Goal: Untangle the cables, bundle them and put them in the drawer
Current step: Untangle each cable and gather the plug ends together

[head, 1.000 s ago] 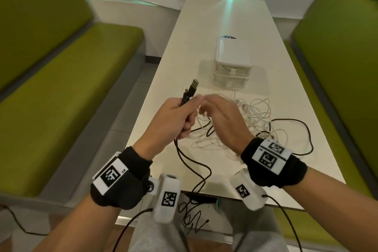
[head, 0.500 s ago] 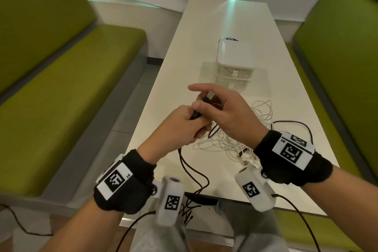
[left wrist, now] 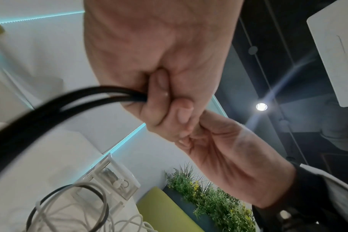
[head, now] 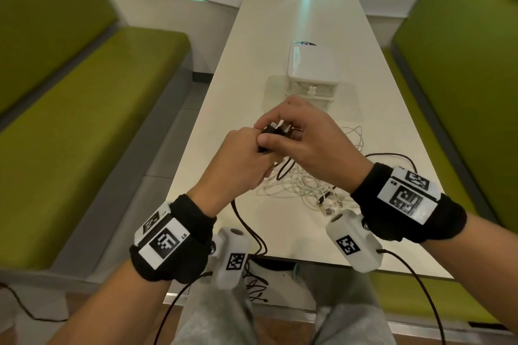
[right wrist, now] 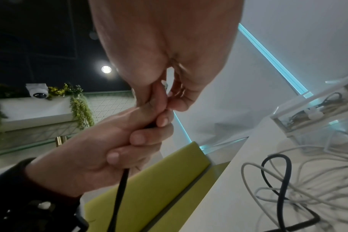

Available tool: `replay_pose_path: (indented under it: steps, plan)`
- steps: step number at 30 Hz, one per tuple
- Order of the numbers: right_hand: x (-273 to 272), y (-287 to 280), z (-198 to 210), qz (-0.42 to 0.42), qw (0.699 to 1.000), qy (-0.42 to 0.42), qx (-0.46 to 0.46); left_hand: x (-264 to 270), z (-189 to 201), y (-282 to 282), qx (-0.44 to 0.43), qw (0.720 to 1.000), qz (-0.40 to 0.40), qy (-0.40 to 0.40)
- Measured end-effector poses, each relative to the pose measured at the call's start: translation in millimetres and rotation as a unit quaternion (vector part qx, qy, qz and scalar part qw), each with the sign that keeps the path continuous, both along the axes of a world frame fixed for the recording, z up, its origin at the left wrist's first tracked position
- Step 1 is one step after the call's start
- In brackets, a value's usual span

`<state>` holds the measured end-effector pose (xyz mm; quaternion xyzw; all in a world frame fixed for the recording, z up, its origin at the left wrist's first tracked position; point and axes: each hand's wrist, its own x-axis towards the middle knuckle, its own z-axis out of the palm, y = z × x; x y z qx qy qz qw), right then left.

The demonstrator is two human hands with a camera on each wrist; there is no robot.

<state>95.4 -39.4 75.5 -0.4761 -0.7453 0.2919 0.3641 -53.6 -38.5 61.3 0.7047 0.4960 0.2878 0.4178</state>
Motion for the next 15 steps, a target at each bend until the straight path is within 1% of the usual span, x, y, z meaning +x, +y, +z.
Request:
replay_pose_path:
  steps: [5, 7, 10, 15]
  plan:
    - [7, 2, 9, -0.005, 0.999, -0.018, -0.028, 5, -4, -2, 0.025, 1.000, 0.000, 0.019]
    - [11, 3, 13, 0.003, 0.999, -0.021, -0.034, 7, -6, -2, 0.048, 0.999, 0.004, 0.023]
    - [16, 3, 14, 0.008, 0.999, -0.013, -0.042, 9, -9, 1, 0.084, 0.995, 0.004, 0.050]
    - [23, 3, 4, 0.011, 0.998, -0.018, -0.051, 10, -14, 1, 0.058, 0.991, -0.047, 0.112]
